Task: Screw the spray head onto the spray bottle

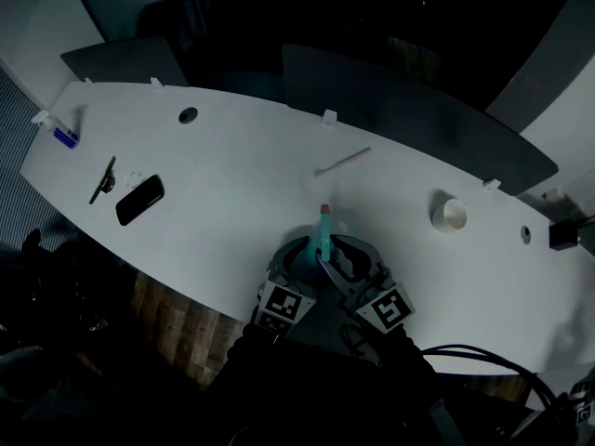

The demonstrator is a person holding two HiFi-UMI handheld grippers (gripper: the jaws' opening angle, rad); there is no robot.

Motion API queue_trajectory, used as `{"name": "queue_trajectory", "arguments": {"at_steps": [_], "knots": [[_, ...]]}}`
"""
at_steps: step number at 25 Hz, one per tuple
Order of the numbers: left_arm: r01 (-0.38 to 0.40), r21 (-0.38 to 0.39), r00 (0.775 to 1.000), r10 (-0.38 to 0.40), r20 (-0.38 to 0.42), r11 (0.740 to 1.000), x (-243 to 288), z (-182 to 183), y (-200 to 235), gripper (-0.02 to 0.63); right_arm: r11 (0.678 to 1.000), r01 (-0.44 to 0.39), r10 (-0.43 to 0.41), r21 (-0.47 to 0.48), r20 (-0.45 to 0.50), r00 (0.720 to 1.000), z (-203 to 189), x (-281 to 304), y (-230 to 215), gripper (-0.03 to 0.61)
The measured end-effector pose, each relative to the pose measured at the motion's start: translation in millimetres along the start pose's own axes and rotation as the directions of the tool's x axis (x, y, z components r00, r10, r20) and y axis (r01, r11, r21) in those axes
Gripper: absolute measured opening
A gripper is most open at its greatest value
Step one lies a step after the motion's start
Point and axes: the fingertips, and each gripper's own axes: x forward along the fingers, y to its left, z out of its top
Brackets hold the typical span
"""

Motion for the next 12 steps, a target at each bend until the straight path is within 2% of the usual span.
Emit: {"name": "queue_trajectory", "arguments": {"at_steps": [2, 5, 8, 10, 11, 12], "knots": [[0.015, -0.005, 1.000, -0.015, 0.003, 1.000, -0.4, -0.3, -0.3, 0.351, 1.000, 0.001, -0.001, 0.000, 0.001, 1.000, 0.0, -0.2, -0.4, 0.126], [0.121, 0.019, 0.992, -0.121, -0.033, 0.992, -2.6, -2.1, -1.4, 0.351, 1.000, -0.025, 0.025, -0.002, -0.023, 0.999, -1.9, -0.6, 0.8, 0.126], [0.268, 0.136, 0.959, -0.251, -0.130, 0.954, 2.4, -2.5, -6.1, 0.350, 0.997, -0.069, 0.070, 0.029, -0.040, 0.997, -2.8, -1.2, -0.3, 0.127], [0.350, 0.147, 0.931, -0.326, -0.165, 0.925, 3.7, -2.1, -9.3, 0.351, 0.992, -0.111, 0.114, 0.052, -0.052, 0.992, -2.8, -1.6, -0.4, 0.127], [0.372, 0.145, 0.922, -0.347, -0.170, 0.917, 3.6, -1.6, -9.8, 0.350, 0.990, -0.130, 0.133, 0.047, -0.059, 0.989, -2.1, -1.2, -0.4, 0.126], [0.370, 0.143, 0.923, -0.345, -0.168, 0.918, 4.0, -0.6, -9.2, 0.348, 0.990, -0.139, 0.140, 0.026, -0.067, 0.988, -1.3, -0.5, -0.8, 0.127]]}}
